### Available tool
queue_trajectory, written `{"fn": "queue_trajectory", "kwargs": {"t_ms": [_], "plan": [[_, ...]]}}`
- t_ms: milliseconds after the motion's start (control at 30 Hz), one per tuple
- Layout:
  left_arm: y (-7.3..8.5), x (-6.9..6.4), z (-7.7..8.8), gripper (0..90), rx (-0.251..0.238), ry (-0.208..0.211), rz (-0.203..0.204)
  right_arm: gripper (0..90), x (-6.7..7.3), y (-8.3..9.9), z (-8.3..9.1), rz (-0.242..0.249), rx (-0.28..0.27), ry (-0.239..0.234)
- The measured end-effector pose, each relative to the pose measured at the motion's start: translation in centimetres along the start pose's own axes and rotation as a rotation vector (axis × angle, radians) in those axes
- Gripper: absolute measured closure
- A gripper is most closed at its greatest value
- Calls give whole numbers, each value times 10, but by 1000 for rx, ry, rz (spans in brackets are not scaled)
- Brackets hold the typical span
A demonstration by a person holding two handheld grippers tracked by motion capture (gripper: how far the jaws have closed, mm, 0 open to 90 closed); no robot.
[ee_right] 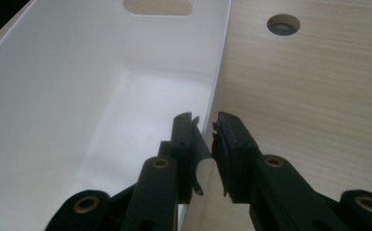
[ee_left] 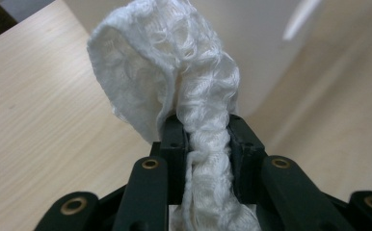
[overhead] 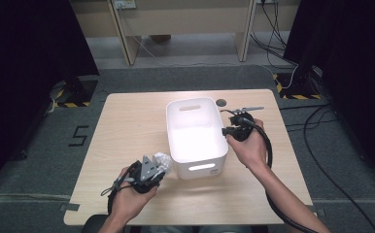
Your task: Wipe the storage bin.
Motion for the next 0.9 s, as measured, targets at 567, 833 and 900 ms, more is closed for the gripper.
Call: {"fn": "queue_trajectory", "kwargs": {"t_ms": [567, 833, 900], "plan": [[-28, -12, -25, 723, -6, 43, 5, 810, 8, 9, -4, 22, 8, 19], [-38, 14, -42, 722, 2, 10, 39, 796, 6, -15, -24, -1, -22, 20], [-41, 21, -48, 722, -5, 0, 58, 771, 5, -21, -29, -2, -34, 11]]}}
Point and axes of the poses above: each handheld gripper's, and its own axes: z roughly backward along the jaws, y roughly out of its underside, x roughly to its left, the point moved 6 cm from there along -z, roughly forward along the jaws, and after that the axes turned 6 degrees about x, right-handed, at the moved point
